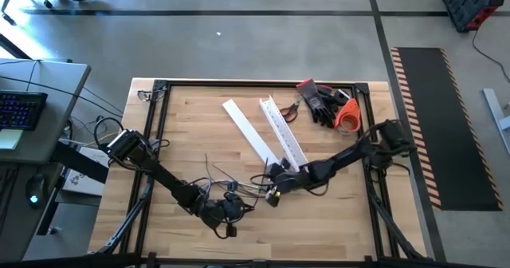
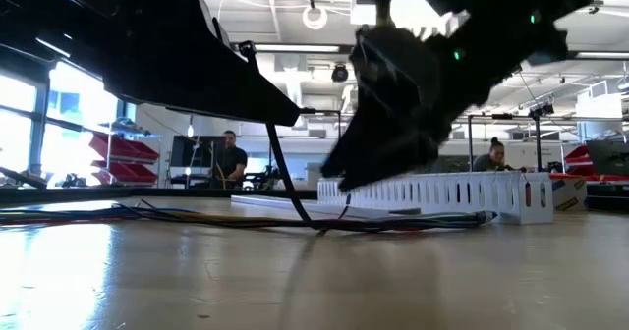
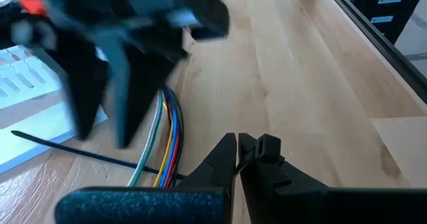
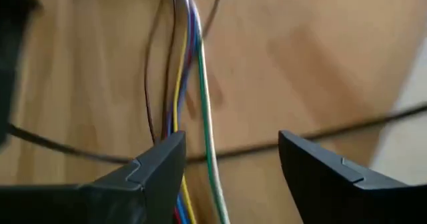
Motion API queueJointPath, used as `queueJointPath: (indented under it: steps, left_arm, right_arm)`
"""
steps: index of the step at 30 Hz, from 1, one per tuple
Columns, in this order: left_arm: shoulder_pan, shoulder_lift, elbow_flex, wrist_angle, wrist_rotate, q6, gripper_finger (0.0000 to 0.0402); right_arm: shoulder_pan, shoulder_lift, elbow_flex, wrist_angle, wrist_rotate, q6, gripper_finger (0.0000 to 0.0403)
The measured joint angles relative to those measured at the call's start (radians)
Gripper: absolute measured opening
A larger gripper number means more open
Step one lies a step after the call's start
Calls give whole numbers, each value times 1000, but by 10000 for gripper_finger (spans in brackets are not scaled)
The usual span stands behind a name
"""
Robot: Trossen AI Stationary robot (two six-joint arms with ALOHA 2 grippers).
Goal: Ziptie cables
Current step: Wrap the colored cables with the black zip tie
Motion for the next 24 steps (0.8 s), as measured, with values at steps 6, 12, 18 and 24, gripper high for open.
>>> queueJointPath:
  steps: [6,12,18,24]
  left_arm:
    - [0,0,0,-9,-2,-13,0]
    - [0,0,-1,-16,-1,-21,0]
    - [0,0,-1,-27,0,-30,0]
    - [-1,0,-1,-27,1,-31,0]
  right_arm:
    - [-59,9,5,-98,26,-18,217]
    - [-106,-26,4,-204,-21,-116,217]
    - [-133,-25,-6,-182,-20,-147,217]
    - [-168,-26,-122,52,-15,-78,210]
